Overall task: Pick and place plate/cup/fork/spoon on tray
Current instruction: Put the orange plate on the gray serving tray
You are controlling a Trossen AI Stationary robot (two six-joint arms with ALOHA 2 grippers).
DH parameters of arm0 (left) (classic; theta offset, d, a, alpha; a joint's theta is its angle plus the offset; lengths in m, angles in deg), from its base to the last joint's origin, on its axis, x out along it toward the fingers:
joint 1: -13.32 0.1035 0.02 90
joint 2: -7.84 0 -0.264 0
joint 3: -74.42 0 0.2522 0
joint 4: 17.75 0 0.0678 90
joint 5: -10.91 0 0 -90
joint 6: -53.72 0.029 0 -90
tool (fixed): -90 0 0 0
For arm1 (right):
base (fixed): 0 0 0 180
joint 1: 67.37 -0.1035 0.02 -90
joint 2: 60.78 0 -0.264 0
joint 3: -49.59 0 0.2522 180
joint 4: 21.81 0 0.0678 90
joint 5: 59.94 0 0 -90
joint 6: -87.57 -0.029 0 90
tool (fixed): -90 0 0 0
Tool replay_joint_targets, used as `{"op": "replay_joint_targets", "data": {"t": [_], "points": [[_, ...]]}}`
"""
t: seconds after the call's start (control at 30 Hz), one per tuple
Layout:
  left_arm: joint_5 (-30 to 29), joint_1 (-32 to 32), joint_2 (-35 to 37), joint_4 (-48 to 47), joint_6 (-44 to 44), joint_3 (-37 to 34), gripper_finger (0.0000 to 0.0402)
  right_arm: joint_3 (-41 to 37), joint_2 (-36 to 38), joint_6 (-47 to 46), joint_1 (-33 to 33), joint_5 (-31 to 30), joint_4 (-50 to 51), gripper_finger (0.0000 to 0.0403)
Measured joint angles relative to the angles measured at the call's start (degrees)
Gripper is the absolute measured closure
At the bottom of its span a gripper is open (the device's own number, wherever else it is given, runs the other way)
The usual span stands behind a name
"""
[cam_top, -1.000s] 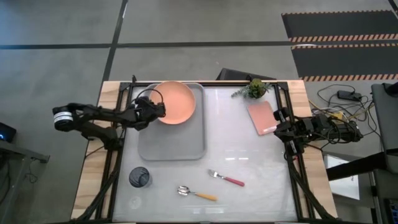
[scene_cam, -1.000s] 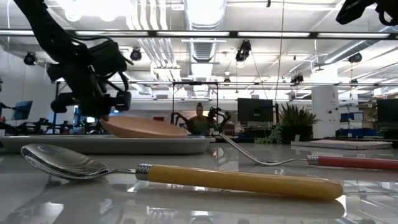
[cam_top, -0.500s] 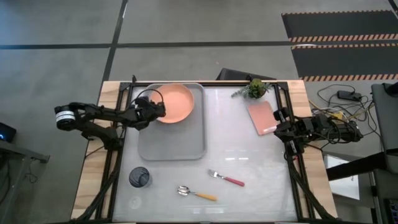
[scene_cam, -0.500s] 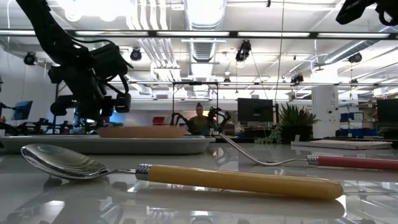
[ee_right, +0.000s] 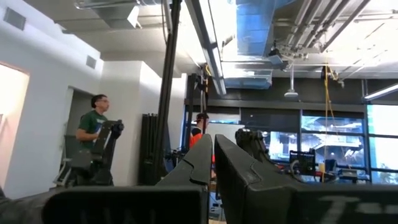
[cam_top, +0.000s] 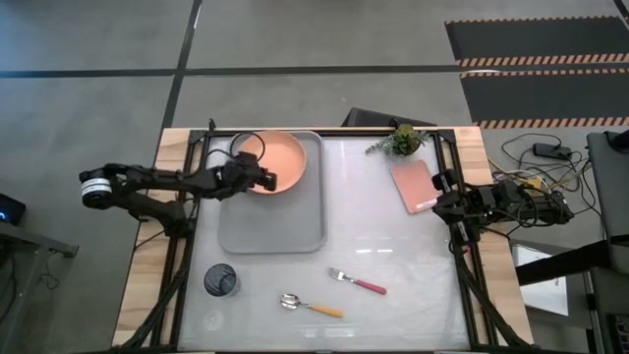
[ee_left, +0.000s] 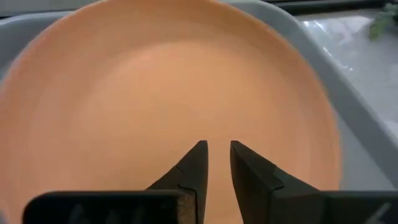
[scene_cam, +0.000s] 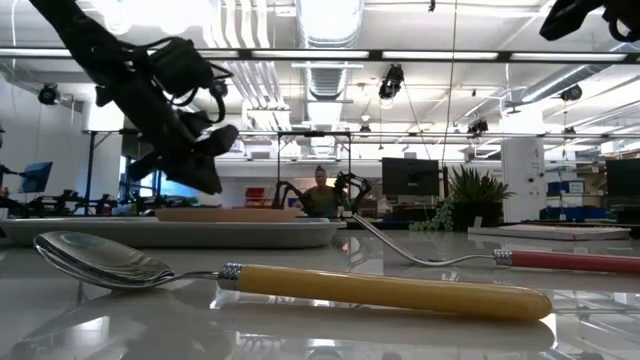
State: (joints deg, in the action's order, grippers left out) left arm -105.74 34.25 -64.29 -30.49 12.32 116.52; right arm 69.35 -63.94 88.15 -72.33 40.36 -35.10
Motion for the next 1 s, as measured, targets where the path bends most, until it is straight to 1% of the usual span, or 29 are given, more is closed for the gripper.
{"op": "replay_joint_targets", "data": {"t": [0.17, 0.3, 0.37, 0.47, 0.53, 0.6, 0.73, 0.9, 1.0], "points": [[0.61, -0.04, -2.26, -1.63, 0.32, 2.49, 0.0389, 0.00, 0.00, 0.01, 0.01, 0.02, 0.16, 0.0394], [6.66, -0.37, -4.09, -2.82, 3.37, 8.61, 0.0400, 0.00, 0.00, 0.03, -0.01, 0.01, 0.26, 0.0394], [6.89, -0.50, -5.45, -8.56, 4.81, 13.52, 0.0401, 0.00, 0.00, 0.12, 0.00, -0.03, 0.29, 0.0394], [5.60, 0.11, -9.24, -20.93, 6.30, 20.77, 0.0401, 0.00, 0.00, 0.71, 0.00, -0.48, 0.32, 0.0394], [4.28, 0.54, -12.28, -25.48, 7.58, 23.88, 0.0401, 0.00, 0.00, 0.72, 0.01, -1.27, 0.40, 0.0394], [4.61, 0.88, -15.11, -25.84, 9.03, 24.90, 0.0401, 0.00, 0.00, 0.76, 0.01, -1.44, 0.75, 0.0394], [6.49, 1.73, -19.97, -25.72, 9.23, 25.31, 0.0401, 0.00, 0.00, 0.80, 0.01, -1.42, 0.88, 0.0394], [6.41, 2.68, -23.50, -25.48, 9.19, 25.10, 0.0402, 0.00, 0.00, 0.89, 0.01, -1.44, 1.08, 0.0394], [5.33, 3.28, -25.03, -23.76, 9.35, 25.10, 0.0402, 0.00, 0.00, 0.91, 0.01, -1.42, 1.10, 0.0394]]}}
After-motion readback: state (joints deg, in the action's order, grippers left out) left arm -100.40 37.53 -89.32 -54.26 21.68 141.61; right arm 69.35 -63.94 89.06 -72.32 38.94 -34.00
